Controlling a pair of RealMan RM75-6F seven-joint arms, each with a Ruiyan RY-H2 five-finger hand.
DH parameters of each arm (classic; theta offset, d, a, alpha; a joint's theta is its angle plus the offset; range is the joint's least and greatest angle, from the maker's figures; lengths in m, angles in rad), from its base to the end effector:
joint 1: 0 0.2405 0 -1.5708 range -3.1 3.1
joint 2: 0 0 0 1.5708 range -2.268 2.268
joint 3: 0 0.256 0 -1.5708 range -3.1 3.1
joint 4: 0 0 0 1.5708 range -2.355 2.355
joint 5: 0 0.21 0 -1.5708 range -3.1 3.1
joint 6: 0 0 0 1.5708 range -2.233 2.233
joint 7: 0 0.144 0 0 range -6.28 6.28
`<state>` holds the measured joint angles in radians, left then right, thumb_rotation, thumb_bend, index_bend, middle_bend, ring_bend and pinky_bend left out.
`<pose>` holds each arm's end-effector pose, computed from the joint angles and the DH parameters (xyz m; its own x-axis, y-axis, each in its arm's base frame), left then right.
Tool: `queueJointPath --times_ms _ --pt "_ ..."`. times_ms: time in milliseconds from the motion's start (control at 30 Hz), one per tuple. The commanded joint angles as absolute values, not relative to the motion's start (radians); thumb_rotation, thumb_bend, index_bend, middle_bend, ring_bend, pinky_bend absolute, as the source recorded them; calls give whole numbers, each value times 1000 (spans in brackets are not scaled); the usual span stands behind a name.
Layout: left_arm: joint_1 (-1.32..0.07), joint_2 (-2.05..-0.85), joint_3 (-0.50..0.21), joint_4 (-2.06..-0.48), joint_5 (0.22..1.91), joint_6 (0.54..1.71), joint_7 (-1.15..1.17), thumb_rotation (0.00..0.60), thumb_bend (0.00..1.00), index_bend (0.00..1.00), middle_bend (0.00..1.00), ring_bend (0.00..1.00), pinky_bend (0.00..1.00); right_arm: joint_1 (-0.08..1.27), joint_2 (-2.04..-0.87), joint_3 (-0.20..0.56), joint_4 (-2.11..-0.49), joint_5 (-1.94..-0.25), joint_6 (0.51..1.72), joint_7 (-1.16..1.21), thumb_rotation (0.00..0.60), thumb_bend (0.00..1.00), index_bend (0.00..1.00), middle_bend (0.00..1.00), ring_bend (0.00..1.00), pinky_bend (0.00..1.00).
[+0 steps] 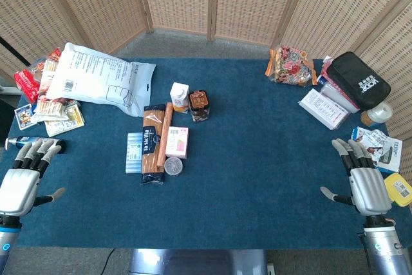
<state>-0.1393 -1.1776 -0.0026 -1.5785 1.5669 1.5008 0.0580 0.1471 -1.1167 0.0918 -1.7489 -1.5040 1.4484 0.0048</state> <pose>-0.2965 0.1872 0.1352 0.4332 0.0074 0.9013 0.8946 -0.1255 -0.4290 -0.2681 -0.2042 0.1490 0.2629 0.0070 0.9648 -0.9606 -0.0914 0.2624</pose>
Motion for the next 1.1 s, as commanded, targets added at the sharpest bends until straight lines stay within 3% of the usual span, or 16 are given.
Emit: queueJointPath --times_ms 33,467,600,767,1100 --pt "-139 -1179 -1 -1573 1568 1497 58 600 3 144 0 0 0 147 -1117 91 -1749 -1505 1448 5 600 0 0 0 0 0" --pt "-200 -1233 -26 -1494 1558 1408 78 600 3 149 0 0 0 146 -1116 93 -1751 -1495 1445 6 600 0 0 0 0 0" --pt "-254 -1272 -48 -1428 1586 1380 89 600 2 106 0 0 0 147 -1115 92 -1753 -1497 1445 7 600 0 0 0 0 0" --pt "-339 -1342 -79 -1349 1626 1336 115 600 2 4 0 0 0 144 -1109 95 -1758 -1496 1450 11 600 0 0 0 0 0" --pt "-509 -1549 -127 -1153 1582 1155 177 600 1 0 0 0 0 142 -1100 98 -1754 -1495 1454 45 600 0 0 0 0 0"
